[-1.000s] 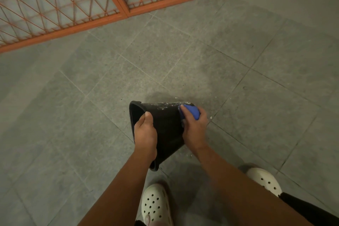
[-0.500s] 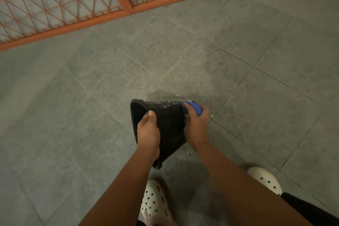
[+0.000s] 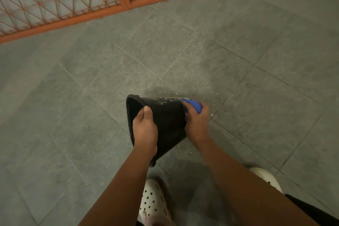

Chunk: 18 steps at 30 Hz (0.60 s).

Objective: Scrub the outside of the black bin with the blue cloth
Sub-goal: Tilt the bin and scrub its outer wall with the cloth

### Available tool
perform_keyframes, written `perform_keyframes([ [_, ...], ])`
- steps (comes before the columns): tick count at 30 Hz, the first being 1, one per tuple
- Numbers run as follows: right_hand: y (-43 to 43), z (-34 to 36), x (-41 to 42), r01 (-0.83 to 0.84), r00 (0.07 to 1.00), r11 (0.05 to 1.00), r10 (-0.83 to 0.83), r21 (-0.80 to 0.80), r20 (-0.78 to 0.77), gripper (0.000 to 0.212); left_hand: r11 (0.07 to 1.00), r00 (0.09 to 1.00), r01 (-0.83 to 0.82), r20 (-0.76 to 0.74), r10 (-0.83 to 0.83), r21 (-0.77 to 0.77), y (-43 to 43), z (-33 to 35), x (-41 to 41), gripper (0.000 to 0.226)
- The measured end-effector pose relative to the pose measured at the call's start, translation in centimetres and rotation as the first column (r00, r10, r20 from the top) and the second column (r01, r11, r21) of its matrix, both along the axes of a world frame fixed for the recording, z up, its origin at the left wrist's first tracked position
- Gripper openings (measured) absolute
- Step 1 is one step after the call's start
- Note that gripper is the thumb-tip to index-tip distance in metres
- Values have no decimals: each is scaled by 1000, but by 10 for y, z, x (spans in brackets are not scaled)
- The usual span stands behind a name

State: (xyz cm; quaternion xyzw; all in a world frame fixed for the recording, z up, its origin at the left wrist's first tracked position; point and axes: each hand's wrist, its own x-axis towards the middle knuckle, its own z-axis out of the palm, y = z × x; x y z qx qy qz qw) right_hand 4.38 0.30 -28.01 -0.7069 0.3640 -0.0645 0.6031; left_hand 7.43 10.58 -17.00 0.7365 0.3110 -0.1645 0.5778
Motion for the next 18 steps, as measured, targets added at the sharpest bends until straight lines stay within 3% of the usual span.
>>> perform_keyframes([
  [2,-4,0,0,32,997,984,-19,177,-76,28,999,998,38,44,-38,7,-4,0,-5,24],
  [4,1,2,-5,-62,995,985,74,160,-71,35,998,996,62,67,-63,10,-5,0,-7,24],
  [6,10,10,-6,-51,997,970,36,236,68,23,997,994,73,78,-75,25,-2,-2,-4,24],
  [9,14,5,2,-87,989,974,60,210,133,15,996,992,71,100,-76,56,6,-7,-4,24],
  [15,-7,-9,1,111,993,924,-87,366,-79,27,996,987,73,138,-81,58,16,-9,-7,27],
  [18,15,6,-9,66,996,927,-83,370,30,15,995,988,68,137,-77,68,18,-9,-6,31],
])
